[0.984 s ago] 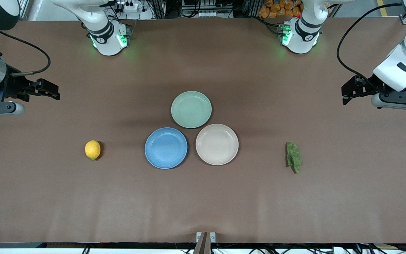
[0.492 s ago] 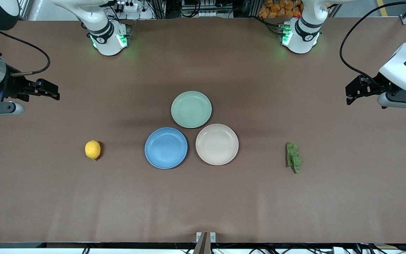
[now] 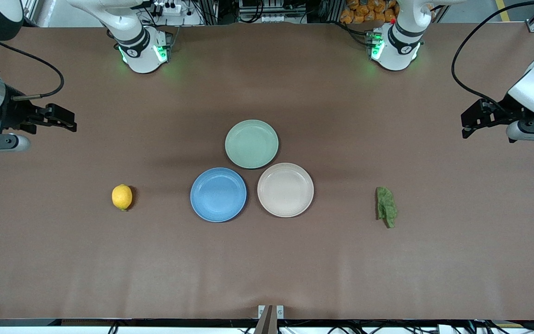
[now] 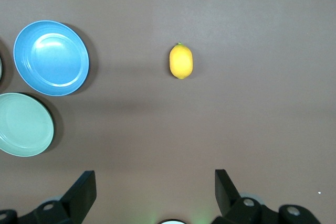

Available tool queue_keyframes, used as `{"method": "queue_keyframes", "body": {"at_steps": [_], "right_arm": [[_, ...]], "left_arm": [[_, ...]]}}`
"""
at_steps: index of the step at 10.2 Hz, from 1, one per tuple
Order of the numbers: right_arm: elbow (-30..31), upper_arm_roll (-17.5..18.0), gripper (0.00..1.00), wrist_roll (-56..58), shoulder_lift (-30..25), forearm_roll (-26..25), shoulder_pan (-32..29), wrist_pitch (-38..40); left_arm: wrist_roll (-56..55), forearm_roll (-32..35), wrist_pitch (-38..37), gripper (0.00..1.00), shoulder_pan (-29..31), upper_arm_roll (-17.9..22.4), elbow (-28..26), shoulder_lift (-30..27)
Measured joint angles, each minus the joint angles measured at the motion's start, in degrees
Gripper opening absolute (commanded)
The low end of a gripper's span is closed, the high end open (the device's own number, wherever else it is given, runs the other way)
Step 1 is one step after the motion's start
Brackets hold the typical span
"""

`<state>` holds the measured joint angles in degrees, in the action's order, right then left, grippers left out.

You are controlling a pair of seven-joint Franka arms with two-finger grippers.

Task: Pick lemon and lettuce from blue and beige plates

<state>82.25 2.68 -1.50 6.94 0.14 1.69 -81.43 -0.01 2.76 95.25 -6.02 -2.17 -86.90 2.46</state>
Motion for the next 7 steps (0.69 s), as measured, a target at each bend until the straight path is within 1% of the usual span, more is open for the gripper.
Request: {"method": "queue_keyframes", "body": {"at_steps": [4, 7], "right_arm": [[0.08, 0.0, 1.0, 2.07, 0.0, 0.02, -0.35, 0.04], [0.13, 0.0, 1.0, 2.45, 0.0, 0.03, -0.57, 0.36]], "left_arm": [[0.0, -1.21, -5.1, 1.0, -0.06, -0.01, 0.05, 0.0], [0.0, -3.29, -6.78, 1.0, -0.05, -0.01, 0.04, 0.07]]}}
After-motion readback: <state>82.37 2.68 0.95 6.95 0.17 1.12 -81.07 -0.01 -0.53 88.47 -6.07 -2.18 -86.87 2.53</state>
